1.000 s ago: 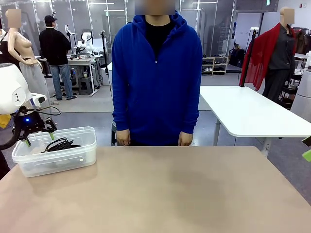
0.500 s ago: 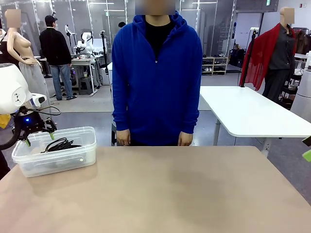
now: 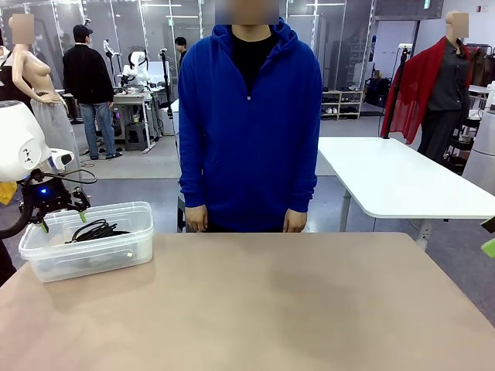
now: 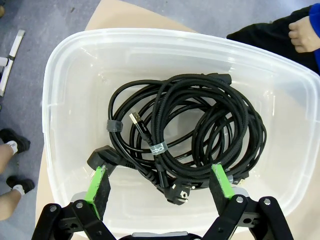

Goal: Organize and store the cables.
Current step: Place the USB Extension Cable into the Organizing box.

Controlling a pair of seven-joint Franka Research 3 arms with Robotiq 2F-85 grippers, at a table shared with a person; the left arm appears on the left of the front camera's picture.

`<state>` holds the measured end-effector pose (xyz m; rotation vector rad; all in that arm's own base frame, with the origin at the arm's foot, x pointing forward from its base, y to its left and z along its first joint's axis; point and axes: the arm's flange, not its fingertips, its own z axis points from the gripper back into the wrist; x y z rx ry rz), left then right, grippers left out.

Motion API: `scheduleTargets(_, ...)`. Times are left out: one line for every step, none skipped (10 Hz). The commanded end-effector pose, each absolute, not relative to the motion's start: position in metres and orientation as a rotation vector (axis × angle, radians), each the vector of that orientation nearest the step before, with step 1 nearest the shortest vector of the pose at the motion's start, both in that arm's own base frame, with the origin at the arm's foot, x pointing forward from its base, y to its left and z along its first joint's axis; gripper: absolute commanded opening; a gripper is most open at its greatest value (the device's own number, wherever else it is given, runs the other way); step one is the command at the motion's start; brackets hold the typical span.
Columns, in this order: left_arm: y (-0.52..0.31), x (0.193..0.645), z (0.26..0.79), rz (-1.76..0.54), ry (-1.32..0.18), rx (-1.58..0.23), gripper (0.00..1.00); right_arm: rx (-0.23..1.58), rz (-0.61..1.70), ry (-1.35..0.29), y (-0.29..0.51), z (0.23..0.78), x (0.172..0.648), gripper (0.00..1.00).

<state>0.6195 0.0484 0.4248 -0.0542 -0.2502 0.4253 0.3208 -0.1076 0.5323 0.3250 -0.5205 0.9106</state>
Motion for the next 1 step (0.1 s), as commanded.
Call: scheduleTargets(0.0495,0.6221,0.4250,0.427,-0.254,-0.054,1.00,0.330,0.911,-0.526,-0.1063,0.5318,0.3220,1.00)
